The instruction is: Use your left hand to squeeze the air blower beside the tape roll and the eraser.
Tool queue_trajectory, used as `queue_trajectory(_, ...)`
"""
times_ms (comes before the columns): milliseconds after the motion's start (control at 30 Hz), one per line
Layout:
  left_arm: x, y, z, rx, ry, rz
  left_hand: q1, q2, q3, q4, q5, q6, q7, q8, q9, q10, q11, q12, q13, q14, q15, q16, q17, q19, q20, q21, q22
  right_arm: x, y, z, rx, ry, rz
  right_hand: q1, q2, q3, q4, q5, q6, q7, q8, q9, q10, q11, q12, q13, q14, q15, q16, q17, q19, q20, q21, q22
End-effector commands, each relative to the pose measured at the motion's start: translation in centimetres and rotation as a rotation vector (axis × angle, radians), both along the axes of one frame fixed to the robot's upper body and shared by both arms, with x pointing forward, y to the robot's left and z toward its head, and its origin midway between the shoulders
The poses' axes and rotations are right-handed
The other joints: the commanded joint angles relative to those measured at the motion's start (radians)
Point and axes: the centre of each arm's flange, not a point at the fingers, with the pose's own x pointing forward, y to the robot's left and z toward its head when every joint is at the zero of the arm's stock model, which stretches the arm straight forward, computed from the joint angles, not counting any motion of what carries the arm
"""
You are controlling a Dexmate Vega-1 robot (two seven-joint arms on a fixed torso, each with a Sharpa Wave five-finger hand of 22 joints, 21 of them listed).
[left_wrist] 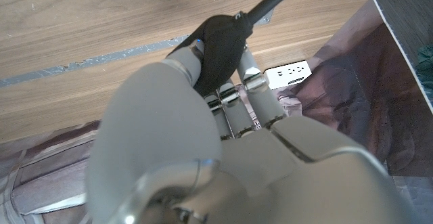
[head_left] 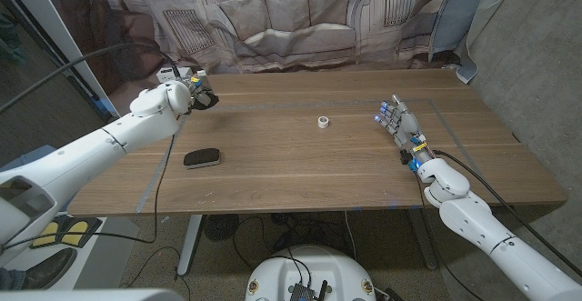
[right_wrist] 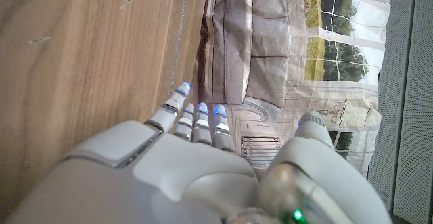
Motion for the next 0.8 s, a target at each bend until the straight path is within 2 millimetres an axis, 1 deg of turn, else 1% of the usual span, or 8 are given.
queue_trajectory(33, 0.22, -0.08, 0.05, -0.010, 0.004, -0.008, -0.021, -0.001, -0.001, 0.009, -0.004, -0.007, 0.002, -0.006, 0.001, -0.007, 0.001, -0.007, 0.006, -0.010, 0.003, -0.006, 0.001, -0.007, 0.003, 0.007, 0.000, 0.29, 0.06, 0.22, -0.002, 0.001, 0.007, -0.002, 0.008, 0.000, -0.003, -0.002, 0.003, 0.008, -0.004, 0.002, 0.005, 0.000, 0.000, 0.006, 0.001, 0.003, -0.001, 0.003, 0.007, 0.000, -0.001, 0.003)
queue_trajectory(267, 0.22, -0.20, 0.02, 0.012, 0.022, -0.002, -0.052, -0.002, -0.011, 0.020, -0.005, -0.018, 0.002, -0.014, 0.001, -0.019, 0.005, -0.015, 0.010, -0.033, 0.012, -0.012, 0.003, -0.048, 0.016, -0.004, -0.002, 0.46, -0.06, 0.12, 0.007, 0.001, 0.009, -0.002, 0.008, 0.000, -0.003, -0.002, 0.004, 0.009, -0.004, 0.002, 0.005, -0.001, 0.000, 0.006, 0.002, 0.003, -0.001, 0.003, 0.007, 0.000, -0.001, 0.003)
queue_trajectory(300, 0.20, -0.22, 0.07, 0.013, 0.018, -0.002, -0.060, -0.008, -0.016, 0.022, -0.006, -0.015, 0.000, -0.013, 0.001, -0.017, 0.003, -0.015, 0.010, -0.030, 0.011, -0.010, 0.003, -0.047, 0.015, -0.002, -0.002, 0.48, -0.06, 0.12, 0.007, 0.001, 0.009, -0.002, 0.008, 0.000, -0.003, -0.002, 0.004, 0.009, -0.004, 0.002, 0.006, -0.001, 0.000, 0.006, 0.002, 0.002, -0.001, 0.003, 0.007, 0.000, -0.002, 0.003)
queue_trajectory(400, 0.13, -0.21, 0.17, 0.007, 0.009, -0.008, -0.072, -0.010, -0.021, 0.026, -0.006, -0.018, -0.001, -0.016, 0.001, -0.020, 0.002, -0.017, 0.011, -0.036, 0.008, -0.012, 0.003, -0.052, 0.016, -0.002, -0.001, 0.43, -0.10, 0.24, 0.003, -0.003, 0.005, -0.002, 0.008, 0.000, -0.003, -0.002, 0.004, 0.008, -0.004, 0.002, 0.005, -0.002, 0.000, 0.006, 0.002, 0.004, -0.001, 0.003, 0.007, 0.000, -0.002, 0.003)
queue_trajectory(467, 0.17, -0.23, 0.25, 0.015, 0.015, -0.008, -0.079, -0.014, -0.025, 0.026, -0.006, -0.023, 0.000, -0.018, 0.000, -0.025, 0.001, -0.020, 0.012, -0.042, 0.012, -0.013, 0.004, -0.059, 0.016, -0.004, -0.001, 0.32, -0.10, 0.38, -0.002, -0.010, 0.003, -0.002, 0.008, 0.000, -0.003, -0.002, 0.004, 0.009, -0.004, 0.002, 0.005, -0.001, 0.000, 0.006, 0.002, 0.003, -0.001, 0.003, 0.007, 0.000, -0.002, 0.003)
queue_trajectory(600, 0.11, -0.36, 0.48, 0.031, 0.023, -0.006, -0.103, -0.023, -0.041, 0.028, -0.006, -0.042, -0.001, -0.029, 0.000, -0.053, 0.005, -0.035, 0.014, -0.074, 0.021, -0.018, 0.007, -0.083, 0.018, -0.009, -0.001, 0.10, -0.08, 0.59, -0.004, -0.020, -0.001, -0.002, 0.008, 0.000, -0.003, -0.002, 0.004, 0.009, -0.004, 0.002, 0.005, -0.001, 0.000, 0.006, 0.003, 0.002, -0.001, 0.003, 0.007, 0.000, -0.002, 0.003)
queue_trajectory(700, 0.06, -0.37, 0.59, 0.034, 0.025, -0.005, -0.113, -0.025, -0.047, 0.027, -0.005, -0.064, -0.001, -0.039, -0.001, -0.067, 0.002, -0.042, 0.016, -0.095, 0.025, -0.022, 0.008, -0.107, 0.025, -0.016, -0.002, -0.08, -0.12, 0.59, 0.005, -0.025, -0.006, -0.002, 0.008, 0.000, -0.003, -0.002, 0.005, 0.009, -0.003, 0.002, 0.005, -0.002, 0.000, 0.006, 0.003, 0.002, -0.001, 0.003, 0.007, 0.000, -0.001, 0.003)
queue_trajectory(800, 0.03, -0.39, 0.71, 0.041, 0.027, -0.003, -0.124, -0.026, -0.052, 0.027, -0.005, -0.075, 0.001, -0.044, -0.001, -0.079, 0.005, -0.049, 0.018, -0.116, 0.036, -0.026, 0.008, -0.126, 0.031, -0.022, -0.002, -0.23, -0.22, 0.50, 0.010, -0.027, -0.011, -0.002, 0.008, 0.000, -0.003, -0.002, 0.005, 0.008, -0.003, 0.002, 0.005, -0.001, 0.000, 0.006, 0.002, 0.002, -0.001, 0.003, 0.007, 0.000, -0.001, 0.003)
